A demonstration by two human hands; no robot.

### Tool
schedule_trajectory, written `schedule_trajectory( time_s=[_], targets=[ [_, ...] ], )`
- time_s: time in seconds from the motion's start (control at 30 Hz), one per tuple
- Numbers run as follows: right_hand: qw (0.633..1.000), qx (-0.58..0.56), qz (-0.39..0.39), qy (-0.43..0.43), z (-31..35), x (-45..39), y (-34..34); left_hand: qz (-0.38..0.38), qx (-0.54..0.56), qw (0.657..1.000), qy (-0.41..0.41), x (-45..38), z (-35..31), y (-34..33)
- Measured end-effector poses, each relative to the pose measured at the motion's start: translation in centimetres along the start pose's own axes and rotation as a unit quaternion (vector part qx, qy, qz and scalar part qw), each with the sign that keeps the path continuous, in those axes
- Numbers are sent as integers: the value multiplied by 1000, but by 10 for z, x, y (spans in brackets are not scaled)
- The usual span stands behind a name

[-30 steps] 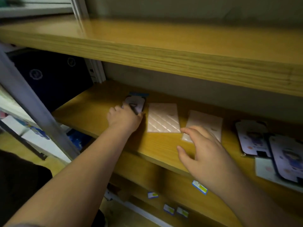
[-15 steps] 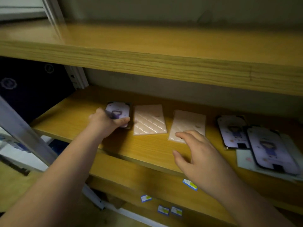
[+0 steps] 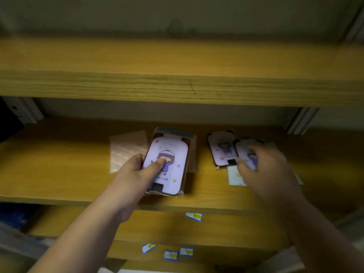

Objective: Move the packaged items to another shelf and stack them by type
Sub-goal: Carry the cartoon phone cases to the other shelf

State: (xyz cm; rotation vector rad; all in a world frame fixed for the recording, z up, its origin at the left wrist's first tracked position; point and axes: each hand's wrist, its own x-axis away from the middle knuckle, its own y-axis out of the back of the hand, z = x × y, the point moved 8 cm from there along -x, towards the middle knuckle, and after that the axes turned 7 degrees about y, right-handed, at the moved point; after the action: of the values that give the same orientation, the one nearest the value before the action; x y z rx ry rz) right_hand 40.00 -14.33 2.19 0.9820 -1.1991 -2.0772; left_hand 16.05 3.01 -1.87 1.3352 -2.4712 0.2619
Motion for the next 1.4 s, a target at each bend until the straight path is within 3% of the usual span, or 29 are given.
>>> schedule_trajectory(
  time_s=[0.07, 0.2, 0.37, 0.57, 0.7, 0.97, 1.07, 1.23, 1.4],
  targets=[
    [995, 82, 29, -44, -34, -3, 3, 21, 31, 999, 10, 6, 4, -20],
    [988, 101, 55, -99, -57, -1, -6, 50, 43, 998, 14, 15, 7, -51],
    [981, -76, 82, -161, -67, -8, -12, 63, 43, 997, 15, 13, 10, -73],
    [957, -182, 72, -214, -92, 3, 9, 74, 74, 994, 24, 14, 16, -87],
    [900, -370, 61, -222, -87, 20, 16, 58, 98, 993, 21, 21, 18, -91],
    [808, -549, -13, -211, -91, 75, 43, 47, 109, 993, -19, 66, 20, -108],
    [833, -497, 10, -245, -103, 105, 54, 41, 107, 993, -32, 91, 24, -126],
    [780, -601, 2, -175, -126, 159, 101, 49, 95, 993, -42, 143, 34, -175],
    [777, -607, 10, -164, -161, 214, 145, 64, 79, 994, -44, 199, 50, -236]
  ],
)
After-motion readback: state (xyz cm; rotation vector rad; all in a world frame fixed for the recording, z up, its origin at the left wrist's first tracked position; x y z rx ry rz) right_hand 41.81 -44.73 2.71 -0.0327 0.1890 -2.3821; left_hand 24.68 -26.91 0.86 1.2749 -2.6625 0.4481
